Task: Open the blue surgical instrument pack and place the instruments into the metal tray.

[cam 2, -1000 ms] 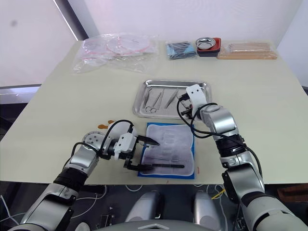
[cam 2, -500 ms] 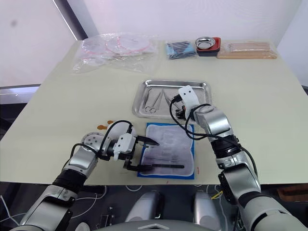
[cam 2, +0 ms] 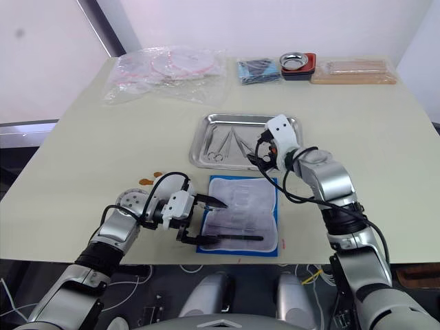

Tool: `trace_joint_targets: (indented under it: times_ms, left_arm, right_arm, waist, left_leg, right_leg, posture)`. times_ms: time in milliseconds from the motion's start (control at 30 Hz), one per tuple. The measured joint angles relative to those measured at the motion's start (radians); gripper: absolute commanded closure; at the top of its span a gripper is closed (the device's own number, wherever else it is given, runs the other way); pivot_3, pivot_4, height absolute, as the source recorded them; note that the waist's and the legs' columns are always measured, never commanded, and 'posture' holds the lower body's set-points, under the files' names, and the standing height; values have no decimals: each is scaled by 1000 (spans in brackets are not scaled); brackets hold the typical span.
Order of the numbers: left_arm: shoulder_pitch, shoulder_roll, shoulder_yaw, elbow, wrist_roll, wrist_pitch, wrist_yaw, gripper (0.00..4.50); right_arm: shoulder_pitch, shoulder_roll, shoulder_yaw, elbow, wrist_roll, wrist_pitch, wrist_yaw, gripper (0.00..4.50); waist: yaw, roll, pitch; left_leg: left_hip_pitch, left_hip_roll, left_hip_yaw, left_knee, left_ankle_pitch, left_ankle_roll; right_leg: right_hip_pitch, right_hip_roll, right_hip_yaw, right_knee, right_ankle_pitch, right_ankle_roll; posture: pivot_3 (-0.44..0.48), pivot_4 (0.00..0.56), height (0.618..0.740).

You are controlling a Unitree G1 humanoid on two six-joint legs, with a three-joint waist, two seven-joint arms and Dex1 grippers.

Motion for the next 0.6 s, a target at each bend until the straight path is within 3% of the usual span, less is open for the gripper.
trace_joint_targets:
  times_ms: [333,600]
  left_arm:
    - [-7,-6,-6,10,-1,-8,1,0]
    - [-12,-8,-8,23,-2,-14,2,0]
  right_arm:
    - [251,-195,-48,-174,98,-236,247,52]
    - [448,-356,-213,-251,260,-450,524,52]
  waist:
    - [7,-1,0]
    - [7,-1,1]
  left_leg:
    - [0,3,0,0,0,0]
    - [1,4,2,1,0,0]
  right_leg:
    - [1,-1,-1,-2,-4,1]
    - [3,-1,0,-3,-4,2]
  posture:
    - [0,150,740]
    - [0,150,740]
